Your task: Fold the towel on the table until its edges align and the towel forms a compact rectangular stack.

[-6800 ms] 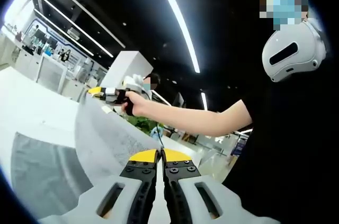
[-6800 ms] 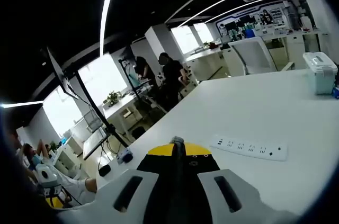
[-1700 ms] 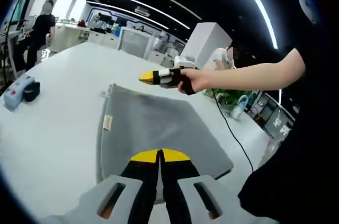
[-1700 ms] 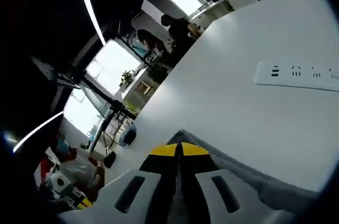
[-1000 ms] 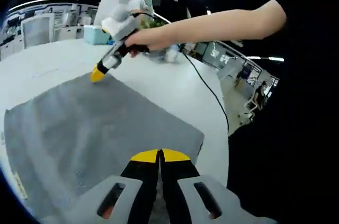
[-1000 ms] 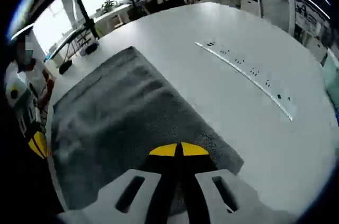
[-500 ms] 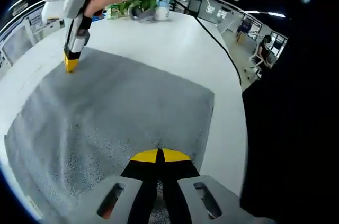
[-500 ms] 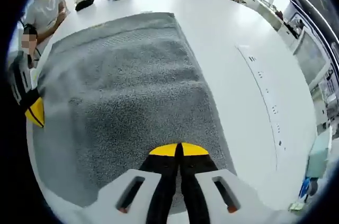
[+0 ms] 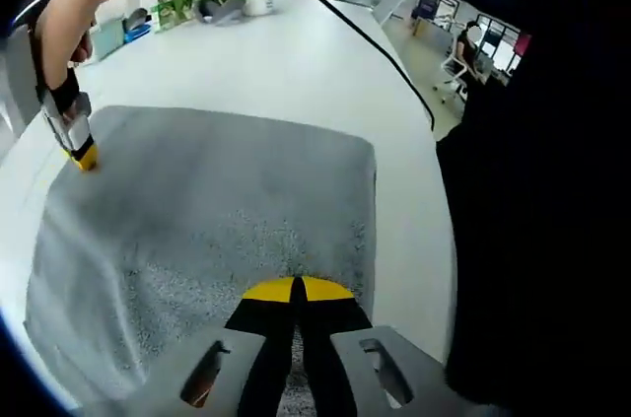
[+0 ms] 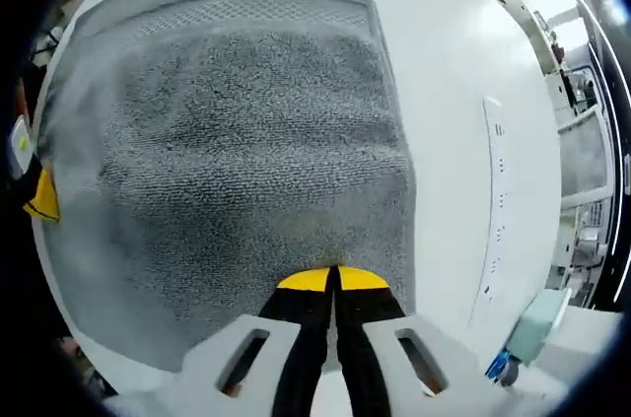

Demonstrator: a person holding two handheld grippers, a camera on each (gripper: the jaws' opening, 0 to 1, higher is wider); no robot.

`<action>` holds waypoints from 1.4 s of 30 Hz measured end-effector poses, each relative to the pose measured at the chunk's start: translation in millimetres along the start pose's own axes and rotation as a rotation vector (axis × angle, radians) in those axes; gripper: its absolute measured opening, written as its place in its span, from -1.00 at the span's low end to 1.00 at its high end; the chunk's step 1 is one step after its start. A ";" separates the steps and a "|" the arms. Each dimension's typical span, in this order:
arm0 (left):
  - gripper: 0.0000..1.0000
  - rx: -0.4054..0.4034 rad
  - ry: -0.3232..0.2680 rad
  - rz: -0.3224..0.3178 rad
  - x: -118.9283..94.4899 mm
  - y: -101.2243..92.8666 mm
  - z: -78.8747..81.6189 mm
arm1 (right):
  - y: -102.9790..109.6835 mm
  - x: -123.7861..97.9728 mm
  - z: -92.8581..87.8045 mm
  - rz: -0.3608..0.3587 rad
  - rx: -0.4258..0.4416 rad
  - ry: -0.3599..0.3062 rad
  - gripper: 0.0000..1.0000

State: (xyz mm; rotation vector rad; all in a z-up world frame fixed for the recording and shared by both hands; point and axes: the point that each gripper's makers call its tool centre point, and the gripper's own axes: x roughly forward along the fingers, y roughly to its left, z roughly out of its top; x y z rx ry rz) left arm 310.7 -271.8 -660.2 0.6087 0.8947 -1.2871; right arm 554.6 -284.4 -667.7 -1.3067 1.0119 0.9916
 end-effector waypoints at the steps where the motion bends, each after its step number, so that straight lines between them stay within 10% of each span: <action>1: -0.98 0.005 0.010 0.011 -0.6 -0.5 -0.8 | -0.9 0.5 0.3 0.010 0.009 0.015 -1.00; 21: -0.99 -0.316 0.146 0.173 -31.5 32.9 -45.2 | 4.0 -2.9 -36.5 0.100 0.317 -0.040 -1.00; 27: -0.99 -0.204 0.235 0.290 -41.2 44.8 -56.9 | 3.9 -3.7 -39.9 0.094 0.386 -0.075 -1.00; 42: -0.99 -0.248 0.257 0.360 -50.8 64.4 -70.4 | 22.1 -9.0 -66.8 0.121 0.469 -0.020 -1.00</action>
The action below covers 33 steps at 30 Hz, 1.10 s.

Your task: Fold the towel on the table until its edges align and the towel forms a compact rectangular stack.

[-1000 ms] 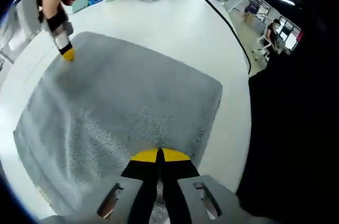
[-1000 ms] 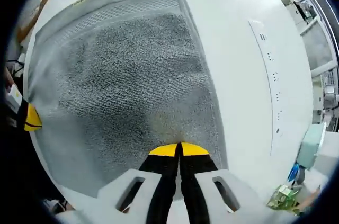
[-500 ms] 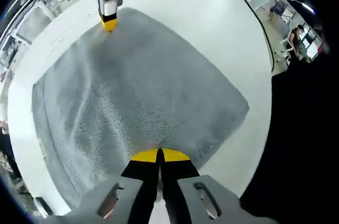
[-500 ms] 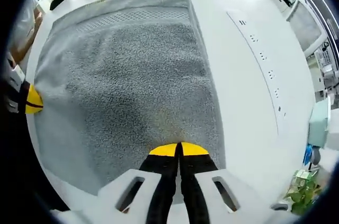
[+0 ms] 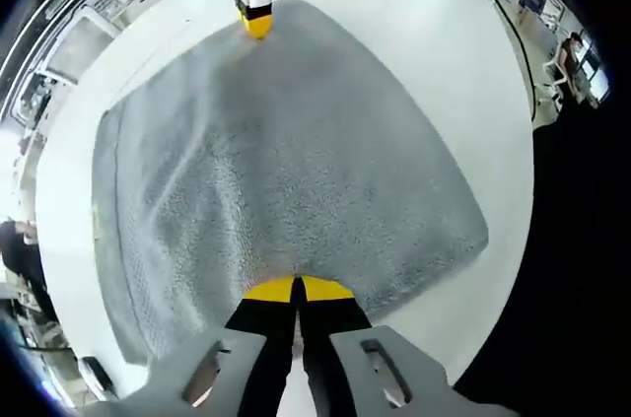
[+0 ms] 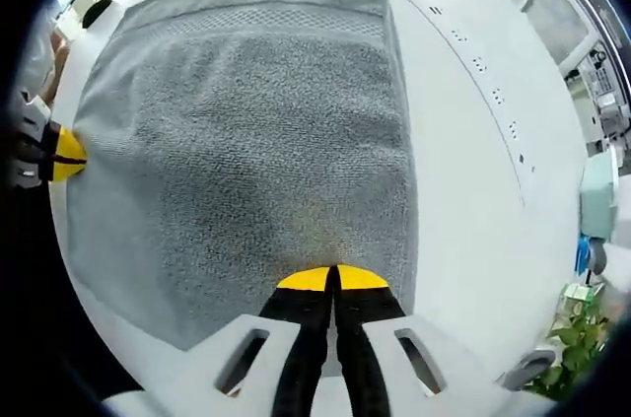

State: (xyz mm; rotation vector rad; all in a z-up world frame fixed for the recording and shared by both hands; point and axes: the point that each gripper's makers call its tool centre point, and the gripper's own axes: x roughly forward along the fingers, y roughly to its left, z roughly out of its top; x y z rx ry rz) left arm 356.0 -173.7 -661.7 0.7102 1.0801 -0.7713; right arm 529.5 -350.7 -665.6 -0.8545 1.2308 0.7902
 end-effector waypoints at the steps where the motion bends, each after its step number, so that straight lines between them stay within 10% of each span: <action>1: -0.99 -0.018 -0.009 -0.001 -0.5 2.8 -0.5 | 0.4 -0.6 -2.2 0.005 0.009 -0.010 -1.00; 13: -0.98 -0.091 -0.084 0.020 0.1 20.3 -3.5 | 7.1 -3.4 -16.6 0.061 0.089 -0.123 -1.00; 33: -0.98 -0.220 -0.135 0.022 1.6 49.4 -8.9 | 24.1 -4.5 -33.3 0.085 0.044 0.016 -1.00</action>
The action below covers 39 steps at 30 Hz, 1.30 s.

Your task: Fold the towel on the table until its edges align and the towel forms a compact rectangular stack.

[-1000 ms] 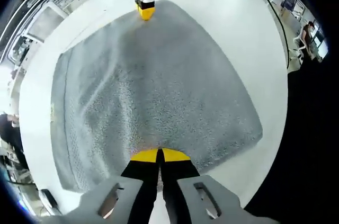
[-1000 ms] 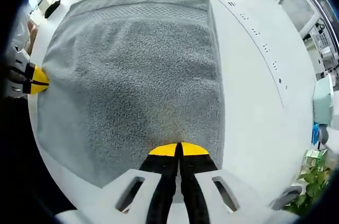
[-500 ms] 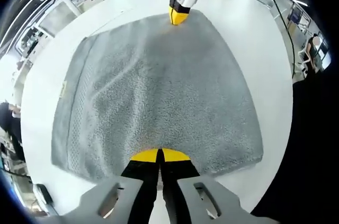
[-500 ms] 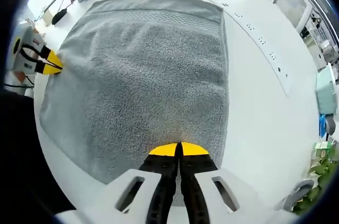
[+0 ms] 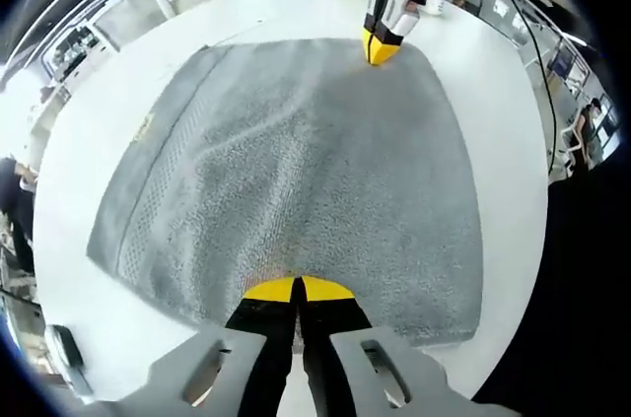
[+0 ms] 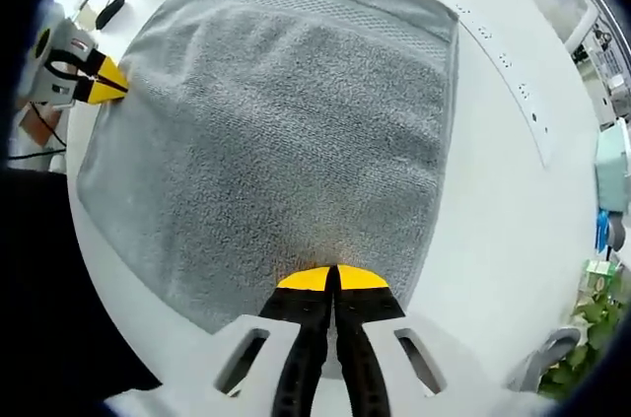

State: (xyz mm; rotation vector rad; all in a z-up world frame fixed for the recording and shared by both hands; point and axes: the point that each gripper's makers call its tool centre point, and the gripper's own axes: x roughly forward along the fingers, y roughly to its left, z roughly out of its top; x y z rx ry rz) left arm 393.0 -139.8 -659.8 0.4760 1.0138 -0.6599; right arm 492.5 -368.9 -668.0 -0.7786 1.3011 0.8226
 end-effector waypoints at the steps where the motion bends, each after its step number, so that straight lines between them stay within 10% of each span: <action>1: -0.98 0.004 0.003 0.008 0.2 1.7 0.4 | 3.1 -0.6 -2.9 0.010 0.021 -0.001 -1.00; 39: -0.98 0.011 -0.032 0.034 5.0 30.5 7.8 | 54.1 -9.3 -35.8 -0.130 0.121 -0.284 -1.00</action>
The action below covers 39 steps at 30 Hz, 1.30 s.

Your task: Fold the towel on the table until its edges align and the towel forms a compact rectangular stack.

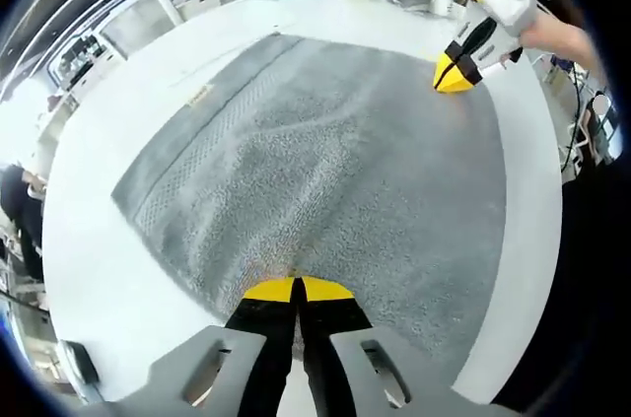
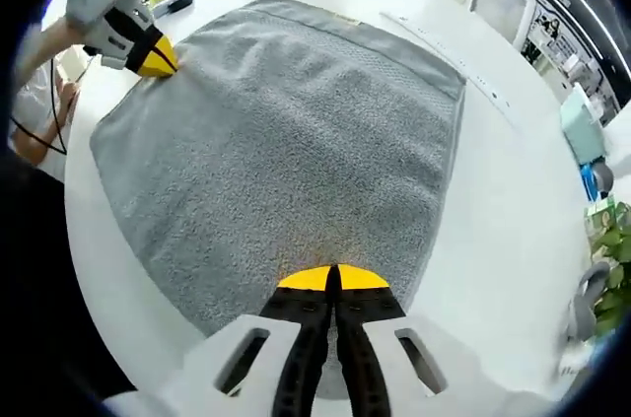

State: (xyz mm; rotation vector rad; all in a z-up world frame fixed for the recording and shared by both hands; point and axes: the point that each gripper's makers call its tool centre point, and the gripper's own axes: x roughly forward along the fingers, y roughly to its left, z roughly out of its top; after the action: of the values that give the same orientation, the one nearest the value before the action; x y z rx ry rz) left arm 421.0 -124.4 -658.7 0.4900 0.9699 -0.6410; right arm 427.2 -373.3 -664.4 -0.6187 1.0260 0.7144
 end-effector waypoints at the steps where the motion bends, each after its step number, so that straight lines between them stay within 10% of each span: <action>1: -0.98 -0.002 -0.003 -0.003 0.2 0.3 0.1 | 1.0 -0.6 -0.8 -0.003 0.001 -0.004 -1.00; 39: -0.98 -0.041 -0.028 -0.034 0.9 0.7 1.7 | 40.0 -16.9 -24.0 0.076 0.096 -0.050 -1.00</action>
State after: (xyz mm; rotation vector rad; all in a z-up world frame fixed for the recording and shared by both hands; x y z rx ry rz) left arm 422.8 -125.3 -658.6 0.4284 0.9650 -0.6559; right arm 377.7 -370.4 -663.4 -0.4787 1.0354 0.7396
